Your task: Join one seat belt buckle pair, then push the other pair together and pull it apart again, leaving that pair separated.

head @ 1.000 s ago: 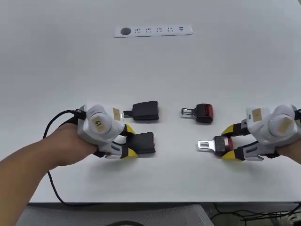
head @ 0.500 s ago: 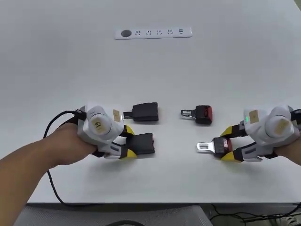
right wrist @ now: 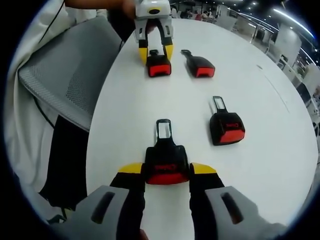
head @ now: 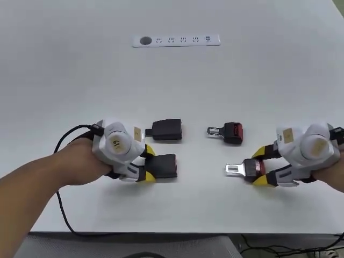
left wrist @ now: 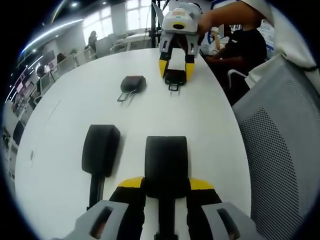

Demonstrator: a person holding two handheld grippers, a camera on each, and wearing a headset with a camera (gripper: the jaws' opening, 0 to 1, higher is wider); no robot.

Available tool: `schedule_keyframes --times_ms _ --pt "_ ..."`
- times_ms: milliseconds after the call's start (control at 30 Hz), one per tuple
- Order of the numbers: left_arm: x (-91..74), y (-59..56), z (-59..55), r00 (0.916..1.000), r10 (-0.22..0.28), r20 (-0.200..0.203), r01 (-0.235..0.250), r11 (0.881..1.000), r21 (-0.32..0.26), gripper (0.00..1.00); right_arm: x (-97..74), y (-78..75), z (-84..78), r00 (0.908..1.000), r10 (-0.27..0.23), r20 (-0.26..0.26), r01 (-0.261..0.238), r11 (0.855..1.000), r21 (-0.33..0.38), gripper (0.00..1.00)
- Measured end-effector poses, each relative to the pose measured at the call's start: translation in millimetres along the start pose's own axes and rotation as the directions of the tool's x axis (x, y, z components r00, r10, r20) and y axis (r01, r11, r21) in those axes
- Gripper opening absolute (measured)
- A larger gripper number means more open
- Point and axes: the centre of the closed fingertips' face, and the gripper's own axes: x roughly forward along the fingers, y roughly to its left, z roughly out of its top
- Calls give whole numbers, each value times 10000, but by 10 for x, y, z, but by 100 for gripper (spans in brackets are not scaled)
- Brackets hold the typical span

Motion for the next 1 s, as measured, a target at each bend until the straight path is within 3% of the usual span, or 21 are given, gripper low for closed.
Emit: schedule_keyframes --times_ms 400,1000 --pt "16 -2 -25 9996 -4 -280 12 9996 294 32 96 66 200 9999 32 130 -31 10000 -18 33" --pt "25 -1 -33 9995 -112 -279 117 9998 174 32 297 83 537 9985 35 546 -34 10000 -11 33"
